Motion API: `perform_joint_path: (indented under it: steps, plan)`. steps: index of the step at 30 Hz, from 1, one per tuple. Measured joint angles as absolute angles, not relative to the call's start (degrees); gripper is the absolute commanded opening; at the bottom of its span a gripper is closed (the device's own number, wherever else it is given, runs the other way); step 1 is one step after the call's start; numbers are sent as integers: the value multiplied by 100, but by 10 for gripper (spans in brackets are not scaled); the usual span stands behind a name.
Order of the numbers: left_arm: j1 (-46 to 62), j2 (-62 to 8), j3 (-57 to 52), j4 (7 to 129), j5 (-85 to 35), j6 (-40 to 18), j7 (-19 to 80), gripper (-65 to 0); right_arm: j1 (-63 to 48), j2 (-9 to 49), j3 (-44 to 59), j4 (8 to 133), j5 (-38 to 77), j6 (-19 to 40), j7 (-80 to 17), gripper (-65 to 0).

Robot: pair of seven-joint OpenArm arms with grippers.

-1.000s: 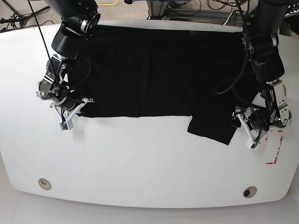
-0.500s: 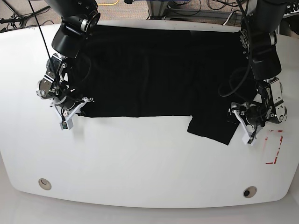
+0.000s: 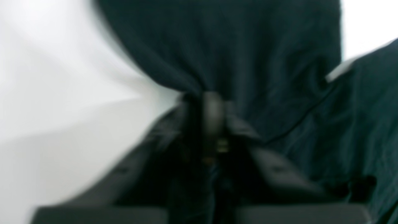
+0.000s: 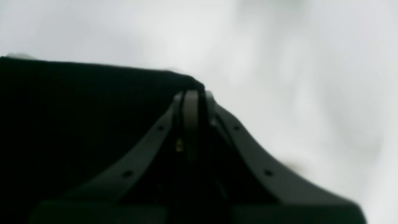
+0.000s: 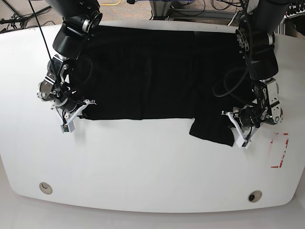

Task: Fold the T-shirt properly
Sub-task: 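Fold the hem up over the shirt toward the collar with both grippers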

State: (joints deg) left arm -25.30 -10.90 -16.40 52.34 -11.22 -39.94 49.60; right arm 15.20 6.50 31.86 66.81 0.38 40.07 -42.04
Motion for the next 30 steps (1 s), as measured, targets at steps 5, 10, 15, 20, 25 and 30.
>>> perform_joint_path:
  steps: [5, 10, 15, 20, 25, 30]
  plan:
    - [-2543, -1098, -1516, 5238, -836, -3997, 4790, -650, 1520, 650, 3186, 6681, 36, 4007, -4202, -650]
    - [-2517, -1100, -1494, 5398, -703, -3997, 4814, -650, 1518, 639, 3183, 6777, 16, 4010, -4261, -650]
    - [-2464, -1118, -1494, 5852, -642, -3994, 5103, -650, 1437, 602, 3177, 7234, -163, 4005, -4700, -650]
    - [-2493, -1168, -1490, 6390, -668, -3997, 5384, -650, 1396, 607, 3181, 7658, -176, 4007, -5124, -650]
    - [-2495, -1199, -1468, 6919, -701, -3997, 5651, -650, 1411, 602, 3190, 8044, -148, 4007, -5317, -650]
    - [-2488, -1192, -1472, 7279, -716, -3997, 6031, -650, 1321, 600, 3190, 8453, -123, 4010, -5596, -650]
